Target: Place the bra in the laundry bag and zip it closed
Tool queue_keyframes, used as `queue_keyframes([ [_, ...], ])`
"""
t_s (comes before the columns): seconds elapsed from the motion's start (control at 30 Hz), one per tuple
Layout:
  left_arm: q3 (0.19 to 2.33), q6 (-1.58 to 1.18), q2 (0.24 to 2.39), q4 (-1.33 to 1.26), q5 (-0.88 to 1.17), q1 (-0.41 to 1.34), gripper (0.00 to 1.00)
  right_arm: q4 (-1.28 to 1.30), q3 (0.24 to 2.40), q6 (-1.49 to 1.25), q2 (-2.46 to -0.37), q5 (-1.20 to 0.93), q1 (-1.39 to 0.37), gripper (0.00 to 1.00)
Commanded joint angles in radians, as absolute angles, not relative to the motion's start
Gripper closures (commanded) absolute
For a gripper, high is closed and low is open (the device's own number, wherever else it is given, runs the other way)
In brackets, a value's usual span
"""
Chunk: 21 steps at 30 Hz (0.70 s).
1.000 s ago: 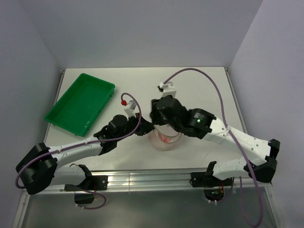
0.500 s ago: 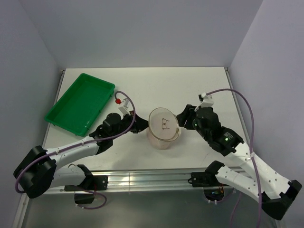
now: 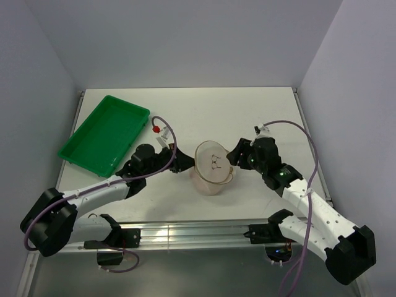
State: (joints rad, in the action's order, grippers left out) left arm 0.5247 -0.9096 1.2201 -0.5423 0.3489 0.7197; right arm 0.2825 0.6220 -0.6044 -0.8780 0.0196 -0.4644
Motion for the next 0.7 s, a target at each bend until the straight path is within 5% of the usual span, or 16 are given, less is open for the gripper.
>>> queue_keyframes([
  [0.0, 0.581, -0.882, 1.236, -0.62, 0.446, 0.701, 1.0, 0.147, 0.597, -0.581, -0.876, -0.113, -0.437, 0.37],
  [0.2, 0.598, -0.891, 1.258, -0.637, 0.5, 0.669, 1.0, 0.115, 0.569, -0.575, -0.911, -0.166, -0.388, 0.36],
  [0.3, 0.615, -0.893, 1.275, -0.637, 0.522, 0.652, 1.0, 0.101, 0.561, -0.58, -0.897, -0.204, -0.387, 0.5],
  [0.4, 0.64, -0.885, 1.29, -0.623, 0.541, 0.64, 1.0, 0.103, 0.554, -0.586, -0.87, -0.201, -0.387, 0.78],
  [0.53, 0.67, -0.858, 1.304, -0.577, 0.54, 0.618, 1.0, 0.104, 0.54, -0.604, -0.827, -0.229, -0.385, 0.95],
  [0.67, 0.713, -0.805, 1.308, -0.462, 0.481, 0.585, 1.0, 0.109, 0.528, -0.65, -0.785, -0.264, -0.387, 1.0],
])
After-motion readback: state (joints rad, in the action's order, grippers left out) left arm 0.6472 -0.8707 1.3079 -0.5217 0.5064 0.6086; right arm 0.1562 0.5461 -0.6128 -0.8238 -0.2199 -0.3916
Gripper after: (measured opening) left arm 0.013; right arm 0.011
